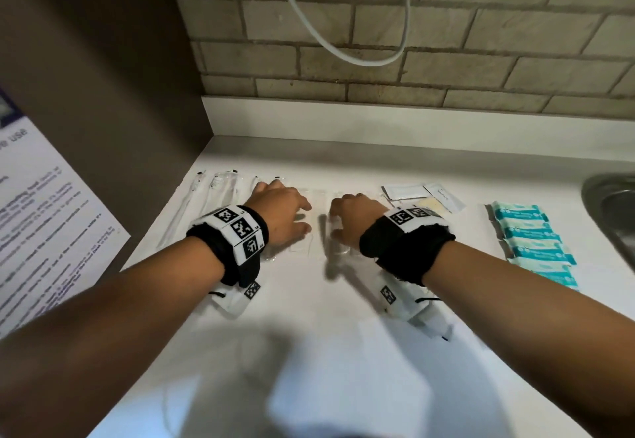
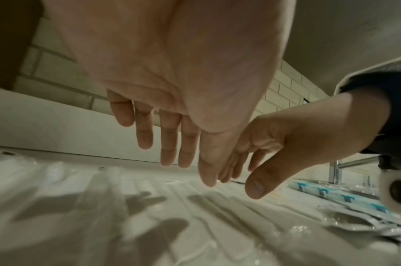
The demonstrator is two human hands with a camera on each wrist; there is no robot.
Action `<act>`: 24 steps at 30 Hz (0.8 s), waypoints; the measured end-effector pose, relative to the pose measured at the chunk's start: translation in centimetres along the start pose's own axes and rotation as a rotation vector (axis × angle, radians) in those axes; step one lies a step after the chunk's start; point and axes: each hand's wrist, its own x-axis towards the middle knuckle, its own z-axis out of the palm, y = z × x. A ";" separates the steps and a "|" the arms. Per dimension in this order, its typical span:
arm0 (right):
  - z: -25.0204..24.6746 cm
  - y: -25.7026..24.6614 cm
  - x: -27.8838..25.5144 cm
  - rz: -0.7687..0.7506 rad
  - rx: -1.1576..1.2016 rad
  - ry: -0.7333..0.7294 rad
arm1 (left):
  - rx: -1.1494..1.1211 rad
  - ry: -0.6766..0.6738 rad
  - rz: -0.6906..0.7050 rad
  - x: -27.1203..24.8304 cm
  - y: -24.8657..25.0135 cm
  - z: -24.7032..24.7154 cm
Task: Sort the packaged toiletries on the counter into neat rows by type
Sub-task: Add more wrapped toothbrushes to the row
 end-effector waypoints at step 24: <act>3.2 -3.8 0.9 -0.002 -0.111 -0.145 | 0.186 -0.111 0.060 -1.9 -0.6 2.3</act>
